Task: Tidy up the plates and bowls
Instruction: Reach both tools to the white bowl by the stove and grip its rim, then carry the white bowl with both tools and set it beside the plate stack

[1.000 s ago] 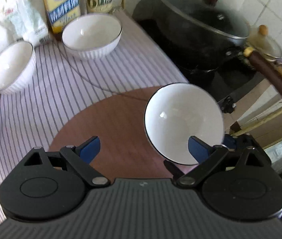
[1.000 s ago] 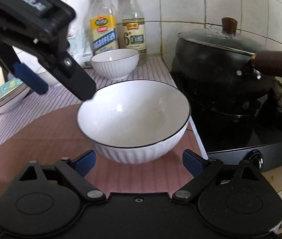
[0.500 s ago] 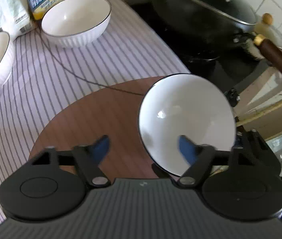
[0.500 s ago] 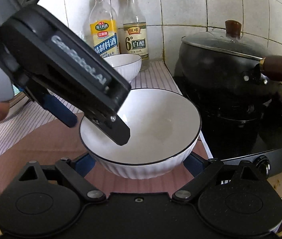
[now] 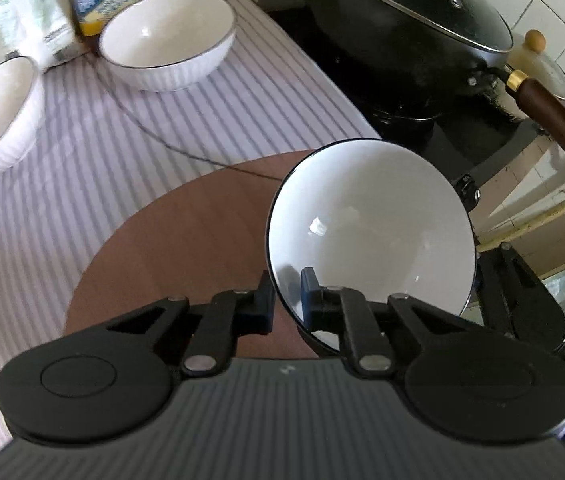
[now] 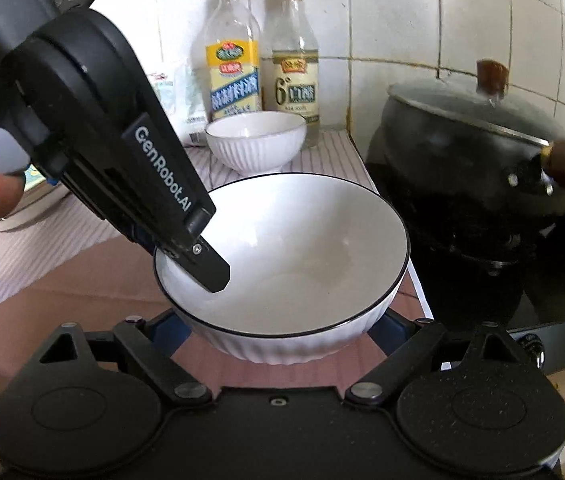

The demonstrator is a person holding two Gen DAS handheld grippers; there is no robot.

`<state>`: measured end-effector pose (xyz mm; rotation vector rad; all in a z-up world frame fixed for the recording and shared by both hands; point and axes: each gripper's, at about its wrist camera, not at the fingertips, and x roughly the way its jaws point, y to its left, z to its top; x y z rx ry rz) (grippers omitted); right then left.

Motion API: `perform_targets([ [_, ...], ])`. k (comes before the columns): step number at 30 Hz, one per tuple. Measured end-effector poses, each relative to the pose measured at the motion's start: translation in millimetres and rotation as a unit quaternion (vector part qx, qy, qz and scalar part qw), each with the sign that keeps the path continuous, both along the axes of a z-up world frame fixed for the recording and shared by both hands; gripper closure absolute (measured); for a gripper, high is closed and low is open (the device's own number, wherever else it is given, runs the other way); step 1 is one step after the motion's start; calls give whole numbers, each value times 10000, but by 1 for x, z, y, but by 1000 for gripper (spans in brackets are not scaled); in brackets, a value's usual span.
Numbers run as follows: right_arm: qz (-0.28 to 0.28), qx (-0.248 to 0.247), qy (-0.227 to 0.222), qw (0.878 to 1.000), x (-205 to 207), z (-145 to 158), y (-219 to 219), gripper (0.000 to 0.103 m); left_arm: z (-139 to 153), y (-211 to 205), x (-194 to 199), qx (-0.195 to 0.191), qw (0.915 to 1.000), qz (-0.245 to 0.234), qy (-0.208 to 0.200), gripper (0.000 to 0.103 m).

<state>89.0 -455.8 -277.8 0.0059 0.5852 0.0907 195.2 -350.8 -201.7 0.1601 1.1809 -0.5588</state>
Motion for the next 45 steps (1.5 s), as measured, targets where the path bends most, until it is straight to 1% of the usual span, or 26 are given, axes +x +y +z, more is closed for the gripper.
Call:
perform_targets([
  [7,483,-103,-104,9987,-5,18,25,8,20,40,-10,1,9996,256,-90,90],
  [13,1141,-149,-122,9933,8,29,52,8,33,86,-16,62,9965,818,-177,90],
  [15,1405,-166,-153,9898,16,32,65,8,35,104,-15,71,9946,1007,-233,89],
  [18,1808,-209,-237,9830,26,30,88,8,34,130,-13,69,9905,1363,-188,89],
  [22,2271,-227,-208,9734,41,24,118,8,25,164,-11,151,9826,1851,-89,89],
  [24,2547,-219,-115,9667,49,20,132,8,20,176,-10,226,9800,1974,-65,88],
  [25,2687,-218,-68,9629,54,17,138,8,17,180,-9,235,9802,1968,-60,88],
  [28,2940,-317,-3,9553,66,7,158,9,8,197,-5,213,9774,2102,8,88],
  [32,3077,-320,38,9510,77,-2,173,9,-3,212,6,151,9760,2164,162,87],
  [34,3049,-341,51,9518,74,-5,178,9,-8,215,10,136,9759,2172,157,87],
  [37,3028,-408,133,9521,83,-12,184,9,-15,218,13,151,9745,2226,221,86],
  [38,2990,-421,165,9532,84,-16,185,11,-17,218,14,149,9740,2251,197,86],
  [41,2970,-504,93,9535,86,-19,187,11,-16,216,15,186,9749,2206,213,85],
  [42,2989,-546,108,9527,86,-19,187,9,-15,216,15,166,9748,2213,224,85],
  [45,2771,-588,304,9586,84,-17,181,8,-14,218,17,142,9723,2303,361,85],
])
